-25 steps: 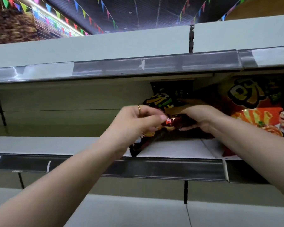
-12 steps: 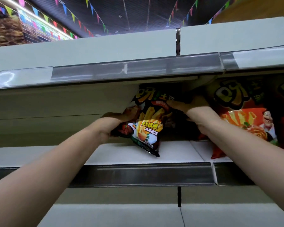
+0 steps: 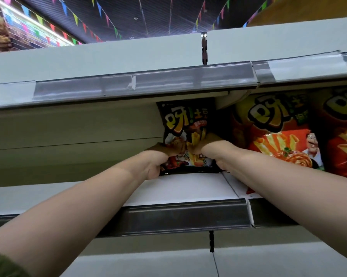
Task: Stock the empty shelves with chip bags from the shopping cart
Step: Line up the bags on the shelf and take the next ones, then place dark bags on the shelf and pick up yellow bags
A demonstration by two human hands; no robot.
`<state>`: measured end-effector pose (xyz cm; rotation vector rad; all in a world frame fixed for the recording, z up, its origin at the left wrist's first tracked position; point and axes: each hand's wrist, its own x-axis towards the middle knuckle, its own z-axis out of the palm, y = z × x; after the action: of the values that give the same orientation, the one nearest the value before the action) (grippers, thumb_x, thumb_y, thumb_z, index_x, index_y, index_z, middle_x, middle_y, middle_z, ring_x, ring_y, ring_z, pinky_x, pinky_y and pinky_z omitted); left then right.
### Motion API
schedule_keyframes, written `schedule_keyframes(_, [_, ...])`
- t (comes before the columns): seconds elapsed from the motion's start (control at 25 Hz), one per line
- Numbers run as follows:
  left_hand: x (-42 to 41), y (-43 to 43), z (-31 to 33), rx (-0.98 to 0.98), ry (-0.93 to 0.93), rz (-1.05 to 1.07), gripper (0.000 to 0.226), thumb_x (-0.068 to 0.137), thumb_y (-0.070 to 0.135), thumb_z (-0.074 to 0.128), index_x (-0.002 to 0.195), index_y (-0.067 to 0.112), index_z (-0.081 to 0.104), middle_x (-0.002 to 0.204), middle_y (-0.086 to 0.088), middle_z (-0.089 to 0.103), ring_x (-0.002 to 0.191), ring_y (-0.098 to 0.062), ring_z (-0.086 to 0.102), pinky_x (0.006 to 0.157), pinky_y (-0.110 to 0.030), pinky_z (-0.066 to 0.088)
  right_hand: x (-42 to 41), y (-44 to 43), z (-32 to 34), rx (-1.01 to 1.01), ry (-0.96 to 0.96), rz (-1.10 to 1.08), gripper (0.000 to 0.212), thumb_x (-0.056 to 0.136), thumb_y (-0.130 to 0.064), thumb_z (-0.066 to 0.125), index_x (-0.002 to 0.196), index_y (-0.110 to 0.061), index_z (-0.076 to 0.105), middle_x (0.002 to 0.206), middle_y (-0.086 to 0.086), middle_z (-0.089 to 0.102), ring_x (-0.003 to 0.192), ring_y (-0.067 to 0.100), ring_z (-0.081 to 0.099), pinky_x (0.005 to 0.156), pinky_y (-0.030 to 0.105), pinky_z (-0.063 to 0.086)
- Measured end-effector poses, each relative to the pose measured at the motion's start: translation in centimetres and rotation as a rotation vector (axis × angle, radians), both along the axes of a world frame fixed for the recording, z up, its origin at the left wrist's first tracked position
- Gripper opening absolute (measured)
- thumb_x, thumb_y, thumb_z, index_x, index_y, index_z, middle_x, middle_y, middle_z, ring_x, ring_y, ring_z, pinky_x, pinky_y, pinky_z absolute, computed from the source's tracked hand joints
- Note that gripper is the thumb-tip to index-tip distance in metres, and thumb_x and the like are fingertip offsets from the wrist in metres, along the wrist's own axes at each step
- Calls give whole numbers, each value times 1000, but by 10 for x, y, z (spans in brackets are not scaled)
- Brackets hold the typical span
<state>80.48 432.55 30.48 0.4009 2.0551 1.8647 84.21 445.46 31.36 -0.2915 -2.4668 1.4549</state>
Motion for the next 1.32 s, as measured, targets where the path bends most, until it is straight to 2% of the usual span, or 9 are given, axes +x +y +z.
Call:
schedule_keyframes(0.08, [-7,5,-4,-89,38,24,29,94,25,56,120,10,57,109,-8,67,91,-16,64,72,-24,53,-6,0,-2,178,-51,-29,62,93,-29,56,143,-3,30,144,16,40,129,32,44,80,27,46])
schedule_keyframes(0.2, [-14,8,-9,-236,121,54,51,92,36,58,135,12,46,130,-8,57,119,-23,53,101,-33,41,-9,4,-1,272,-111,-39,59,94,-29,55,141,-2,32,141,16,43,115,33,53,83,29,48])
schedule_keyframes(0.28, [-10,9,-7,-268,109,52,56,91,38,59,138,13,43,139,-7,51,126,-21,46,105,-33,33,-7,4,3,283,-142,-33,56,95,-26,53,141,-2,32,143,16,42,118,33,50,86,30,47])
schedule_keyframes(0.44, [13,3,4,-172,71,79,32,91,25,61,120,13,54,118,-3,61,94,-13,53,82,-21,41,16,-4,10,388,-174,31,44,101,-17,38,141,1,33,147,18,36,133,29,38,91,29,42])
schedule_keyframes(0.6, [41,-9,13,71,197,305,13,89,14,60,102,10,58,88,-3,61,81,-15,59,49,-11,50,53,-35,13,515,201,-89,22,93,-28,49,104,-9,53,106,13,57,97,30,58,68,32,46])
schedule_keyframes(0.72, [55,-36,-3,202,438,586,28,88,8,57,115,6,52,109,-11,60,100,-21,57,89,-27,49,70,-71,2,363,554,29,45,88,-28,55,124,-6,39,127,15,45,118,30,45,94,34,37])
schedule_keyframes(0.88, [106,-91,-48,241,514,822,18,88,5,58,100,16,50,107,-11,58,93,-17,54,86,-31,46,77,-129,-28,-18,660,377,51,90,-23,56,134,-12,34,138,4,38,124,13,38,85,10,25])
schedule_keyframes(1.04, [162,-155,-97,136,433,1037,24,88,2,59,109,10,50,113,-14,59,100,-21,57,86,-28,48,86,-209,-73,-216,569,705,44,90,-18,58,129,-9,39,130,7,45,122,15,44,99,24,37])
schedule_keyframes(1.32, [240,-296,-159,31,234,1393,25,85,2,60,106,11,51,111,-11,59,99,-20,57,84,-26,49,134,-354,-138,-236,344,1097,36,92,-18,56,124,-9,44,120,5,49,107,13,51,90,24,44])
